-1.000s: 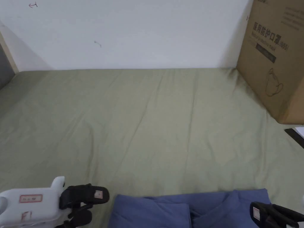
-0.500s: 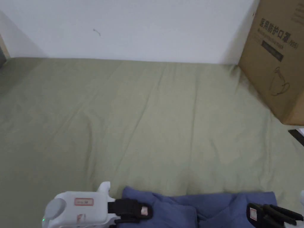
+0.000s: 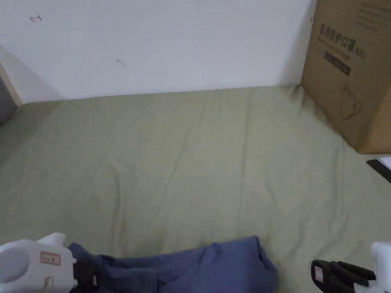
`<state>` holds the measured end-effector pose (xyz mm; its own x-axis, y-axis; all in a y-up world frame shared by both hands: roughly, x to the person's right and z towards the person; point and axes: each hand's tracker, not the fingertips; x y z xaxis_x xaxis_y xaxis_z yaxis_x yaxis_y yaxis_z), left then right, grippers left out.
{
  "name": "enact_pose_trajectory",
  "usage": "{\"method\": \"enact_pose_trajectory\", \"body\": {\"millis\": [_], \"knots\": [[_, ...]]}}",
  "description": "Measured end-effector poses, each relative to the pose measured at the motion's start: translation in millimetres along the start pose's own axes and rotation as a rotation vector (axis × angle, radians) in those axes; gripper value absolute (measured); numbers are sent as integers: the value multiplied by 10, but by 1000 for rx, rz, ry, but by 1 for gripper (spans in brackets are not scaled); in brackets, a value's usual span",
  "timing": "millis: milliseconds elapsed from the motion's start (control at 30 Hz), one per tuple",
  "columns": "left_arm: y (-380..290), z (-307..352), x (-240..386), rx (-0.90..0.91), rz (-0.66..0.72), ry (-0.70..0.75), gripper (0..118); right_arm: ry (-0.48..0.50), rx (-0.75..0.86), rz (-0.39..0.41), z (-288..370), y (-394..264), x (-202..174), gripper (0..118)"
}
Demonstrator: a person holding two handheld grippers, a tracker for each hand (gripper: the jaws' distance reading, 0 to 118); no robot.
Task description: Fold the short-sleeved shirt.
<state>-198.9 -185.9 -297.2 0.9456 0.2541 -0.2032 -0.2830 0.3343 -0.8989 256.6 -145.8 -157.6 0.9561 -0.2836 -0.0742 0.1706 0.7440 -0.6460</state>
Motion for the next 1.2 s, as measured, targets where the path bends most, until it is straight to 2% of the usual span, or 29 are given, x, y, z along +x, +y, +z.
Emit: {"method": "enact_pose_trajectory", "body": {"millis": [133,233,367,400,433,500,533,600,700,833,900,933,967,1033,1067,1200], "knots": [[-97,-36,542,22,-113,14,8,-3,9,-13,84,-47,102,0],[-90,-244,954,-84,-25,-183,8,-3,22,-29,193,-60,194,0],[-190,-521,1653,-221,-15,-360,10,-43,48,-35,354,-54,365,0],[-208,-591,1813,-250,-23,-401,23,-60,51,-36,388,-54,412,0],[-207,-671,1941,-259,-42,-407,46,-72,52,-43,413,-56,463,0],[-266,-835,2146,-287,-45,-469,112,-83,47,-73,440,-72,569,0],[-275,-901,2205,-304,-33,-495,118,-85,43,-93,446,-82,614,0],[-244,-909,2224,-317,35,-563,117,-100,37,-115,452,-103,676,0],[-217,-764,2012,-276,40,-507,117,-103,37,-121,463,-134,714,0],[-217,-369,1677,-123,-127,-405,117,-99,32,-114,414,-145,715,0],[-286,-199,1543,-39,-203,-367,113,-94,39,-113,377,-141,707,0],[-345,-121,1494,22,-230,-353,104,-91,41,-114,359,-131,699,0],[-402,-75,1470,54,-250,-349,87,-88,41,-117,341,-117,689,0],[-513,-106,1530,62,-302,-332,9,-74,41,-122,313,-98,665,0],[-571,-163,1589,37,-324,-326,0,-69,40,-121,305,-91,647,0],[-715,-488,1939,-113,-324,-427,0,-49,41,-90,309,-90,586,0]]}}
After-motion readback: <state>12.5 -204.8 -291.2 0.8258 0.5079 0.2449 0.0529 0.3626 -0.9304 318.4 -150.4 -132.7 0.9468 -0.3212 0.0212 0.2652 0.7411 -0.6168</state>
